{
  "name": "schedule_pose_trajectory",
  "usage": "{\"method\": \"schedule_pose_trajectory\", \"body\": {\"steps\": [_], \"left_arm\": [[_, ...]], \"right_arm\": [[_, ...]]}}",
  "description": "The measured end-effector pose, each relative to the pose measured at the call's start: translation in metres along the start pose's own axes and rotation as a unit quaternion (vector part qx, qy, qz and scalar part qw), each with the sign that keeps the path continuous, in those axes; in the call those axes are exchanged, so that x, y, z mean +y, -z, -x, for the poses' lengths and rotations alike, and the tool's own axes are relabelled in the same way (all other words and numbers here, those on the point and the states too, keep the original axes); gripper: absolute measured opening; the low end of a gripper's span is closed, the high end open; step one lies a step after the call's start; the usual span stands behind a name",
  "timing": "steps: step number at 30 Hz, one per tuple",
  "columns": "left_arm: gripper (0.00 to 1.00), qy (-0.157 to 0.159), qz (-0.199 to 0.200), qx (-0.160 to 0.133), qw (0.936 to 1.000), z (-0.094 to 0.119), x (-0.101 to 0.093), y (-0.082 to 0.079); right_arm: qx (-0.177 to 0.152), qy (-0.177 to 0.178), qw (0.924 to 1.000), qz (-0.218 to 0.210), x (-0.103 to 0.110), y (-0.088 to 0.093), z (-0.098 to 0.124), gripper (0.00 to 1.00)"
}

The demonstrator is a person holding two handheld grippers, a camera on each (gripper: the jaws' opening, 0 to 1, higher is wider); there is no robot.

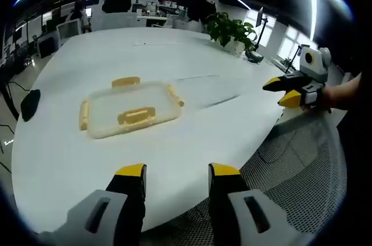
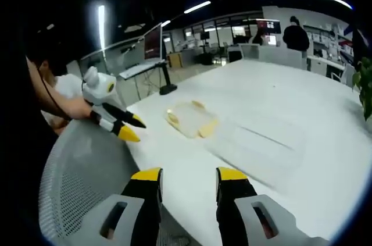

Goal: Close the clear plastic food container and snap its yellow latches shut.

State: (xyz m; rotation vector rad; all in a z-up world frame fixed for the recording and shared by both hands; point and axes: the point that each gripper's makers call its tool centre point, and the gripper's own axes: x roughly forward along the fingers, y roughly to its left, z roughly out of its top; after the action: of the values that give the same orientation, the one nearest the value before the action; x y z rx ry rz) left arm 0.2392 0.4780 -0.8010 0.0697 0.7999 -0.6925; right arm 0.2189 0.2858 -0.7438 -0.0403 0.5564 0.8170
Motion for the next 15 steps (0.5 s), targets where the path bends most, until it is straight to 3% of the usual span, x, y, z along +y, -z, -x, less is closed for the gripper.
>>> {"method": "schedule_pose_trajectory", "body": {"steps": [15], "left_arm": [[0.41, -0.002, 0.006, 0.008, 1.0000, 0.0009, -0.0014, 0.0031]], "right_arm": [[-0.007, 0.005, 1.0000, -0.001, -0.0027, -0.0027, 0.0040, 0.33]]}}
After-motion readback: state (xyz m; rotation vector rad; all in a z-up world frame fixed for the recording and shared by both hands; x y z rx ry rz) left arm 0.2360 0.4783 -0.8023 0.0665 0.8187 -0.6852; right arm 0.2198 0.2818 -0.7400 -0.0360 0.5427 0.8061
